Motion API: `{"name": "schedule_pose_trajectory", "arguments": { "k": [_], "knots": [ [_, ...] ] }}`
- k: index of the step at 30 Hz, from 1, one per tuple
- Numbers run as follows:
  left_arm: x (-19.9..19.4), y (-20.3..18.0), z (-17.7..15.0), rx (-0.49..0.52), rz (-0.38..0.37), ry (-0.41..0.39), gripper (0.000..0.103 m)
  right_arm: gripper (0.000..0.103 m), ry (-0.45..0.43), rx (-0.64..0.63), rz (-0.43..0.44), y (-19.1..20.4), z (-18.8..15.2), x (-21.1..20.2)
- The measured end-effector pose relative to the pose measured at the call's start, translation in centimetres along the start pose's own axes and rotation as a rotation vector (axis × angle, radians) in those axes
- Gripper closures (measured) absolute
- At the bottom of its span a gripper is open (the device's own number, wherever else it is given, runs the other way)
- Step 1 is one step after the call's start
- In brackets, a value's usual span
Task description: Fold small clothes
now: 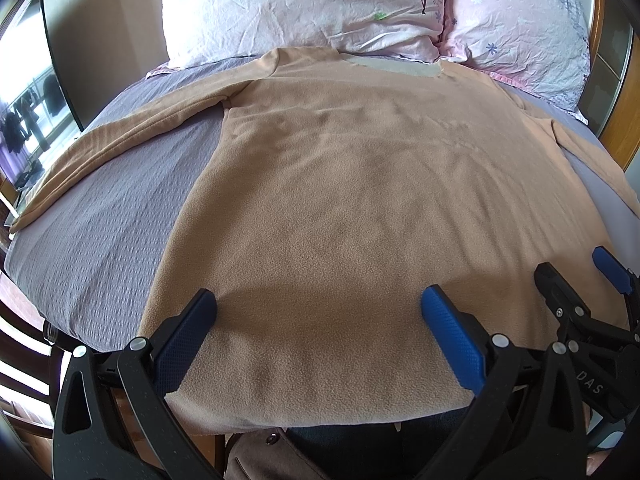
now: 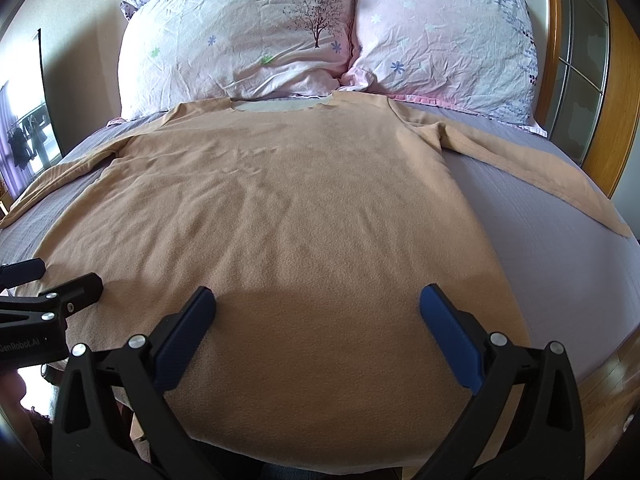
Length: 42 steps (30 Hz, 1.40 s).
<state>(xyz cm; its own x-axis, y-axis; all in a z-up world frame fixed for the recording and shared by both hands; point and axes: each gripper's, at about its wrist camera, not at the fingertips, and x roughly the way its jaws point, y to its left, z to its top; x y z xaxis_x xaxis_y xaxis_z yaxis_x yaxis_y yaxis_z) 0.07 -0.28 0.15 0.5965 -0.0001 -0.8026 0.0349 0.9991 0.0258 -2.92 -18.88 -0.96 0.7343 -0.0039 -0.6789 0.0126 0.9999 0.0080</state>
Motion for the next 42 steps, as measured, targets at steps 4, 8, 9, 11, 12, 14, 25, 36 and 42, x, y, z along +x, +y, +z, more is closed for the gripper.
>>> {"name": "schedule_pose_trajectory", "arguments": {
  "k": [4, 8, 9, 11, 12, 14, 25, 36, 42],
  "knots": [
    [-0.5, 0.0, -0.5, 0.005, -0.001, -0.032, 0.001, 0.002, -0.048, -0.012, 0.082, -2.0, 0.1, -0.4],
    [-0.7, 0.1, -0.9, 0.016, -0.008, -0.069, 0.001, 0.002, -0.14, 0.214, 0.059, -10.8, 2.9, -2.9],
    [-0.7, 0.1, -0.9, 0.018, -0.011, -0.077, 0.001, 0.002, -0.157, 0.281, 0.033, -13.4, 3.5, -3.4],
    [-0.7, 0.2, -1.0, 0.02, -0.015, -0.097, 0.001, 0.003, -0.161, 0.486, -0.043, -20.7, 4.7, -4.1],
    [-0.7, 0.2, -1.1, 0.021, -0.018, -0.108, 0.001, 0.011, -0.148, 0.571, -0.071, -23.7, 5.0, -4.0],
    [-0.7, 0.3, -1.1, 0.019, -0.027, -0.129, 0.001, 0.033, -0.111, 0.744, -0.139, -30.1, 5.4, -3.3],
    [-2.3, 5.9, -0.3, -0.147, -0.295, -0.327, 0.001, 0.059, -0.058, 1.214, -0.228, -44.2, 2.9, 1.7],
    [-3.0, 19.4, 1.8, -0.45, -0.392, -0.48, 0.001, 0.098, -0.198, 0.838, -0.157, -36.4, 13.3, 0.8],
    [-2.4, 25.3, 2.7, -0.637, -0.365, -0.441, 0.001, 0.098, -0.213, 0.379, 0.3, -14.2, 24.3, 3.4]
  ]
}}
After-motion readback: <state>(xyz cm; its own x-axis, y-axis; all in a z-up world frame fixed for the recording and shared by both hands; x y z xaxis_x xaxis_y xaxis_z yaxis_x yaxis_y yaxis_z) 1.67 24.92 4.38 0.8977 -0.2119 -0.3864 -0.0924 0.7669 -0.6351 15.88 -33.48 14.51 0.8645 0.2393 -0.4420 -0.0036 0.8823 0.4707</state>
